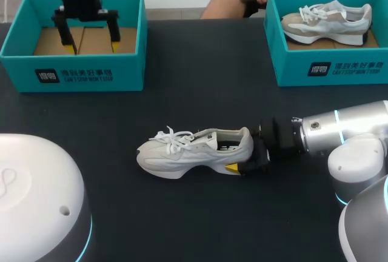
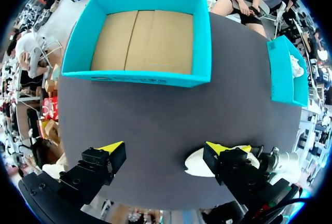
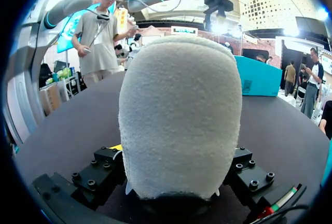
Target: Take the shoe out of the shoebox, open the shoe tongue, remove and reinsert the insole, then place the shoe into the shoebox
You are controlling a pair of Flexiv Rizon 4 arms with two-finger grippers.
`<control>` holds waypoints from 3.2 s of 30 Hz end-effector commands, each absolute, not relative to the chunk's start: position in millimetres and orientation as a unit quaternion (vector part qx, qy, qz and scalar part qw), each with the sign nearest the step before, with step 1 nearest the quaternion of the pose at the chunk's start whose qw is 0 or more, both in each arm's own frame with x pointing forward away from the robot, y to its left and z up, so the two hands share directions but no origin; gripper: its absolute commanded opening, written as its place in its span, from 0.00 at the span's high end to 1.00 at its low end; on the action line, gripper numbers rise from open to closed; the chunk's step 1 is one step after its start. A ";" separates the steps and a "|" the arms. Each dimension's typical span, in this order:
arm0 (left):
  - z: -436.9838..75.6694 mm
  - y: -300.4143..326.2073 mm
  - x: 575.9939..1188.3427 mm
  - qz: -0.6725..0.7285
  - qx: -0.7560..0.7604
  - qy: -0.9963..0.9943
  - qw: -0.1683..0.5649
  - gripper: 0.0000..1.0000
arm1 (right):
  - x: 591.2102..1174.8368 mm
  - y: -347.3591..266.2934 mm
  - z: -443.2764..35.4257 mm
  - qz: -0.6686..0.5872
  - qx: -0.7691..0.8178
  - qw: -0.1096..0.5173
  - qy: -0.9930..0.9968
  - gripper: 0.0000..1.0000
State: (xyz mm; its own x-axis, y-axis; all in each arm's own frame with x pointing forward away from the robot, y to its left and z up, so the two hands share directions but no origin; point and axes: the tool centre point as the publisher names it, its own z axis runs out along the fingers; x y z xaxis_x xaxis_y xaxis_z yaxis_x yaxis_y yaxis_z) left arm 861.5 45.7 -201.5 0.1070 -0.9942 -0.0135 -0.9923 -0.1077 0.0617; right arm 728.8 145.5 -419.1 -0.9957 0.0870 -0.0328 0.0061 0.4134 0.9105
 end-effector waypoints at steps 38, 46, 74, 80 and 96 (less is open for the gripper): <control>-286.1 -202.7 720.0 -0.038 0.700 -0.711 -0.048 0.00 | 728.3 146.9 -419.8 0.539 0.028 0.038 0.841 1.00; -319.1 -222.7 721.5 -0.056 0.697 -0.712 -0.062 0.00 | 728.3 146.9 -419.8 0.539 0.028 0.038 0.841 1.00; -357.6 -162.1 704.2 -0.121 0.708 -0.691 -0.080 0.00 | 728.3 146.9 -419.8 0.539 0.028 0.038 0.841 1.00; -346.4 -152.8 705.4 -0.105 0.715 -0.687 -0.084 0.65 | 728.3 146.9 -419.8 0.539 0.028 0.038 0.841 1.00; -316.9 -132.0 693.3 -0.054 0.722 -0.685 -0.082 1.00 | 728.3 146.9 -419.8 0.539 0.028 0.038 0.841 1.00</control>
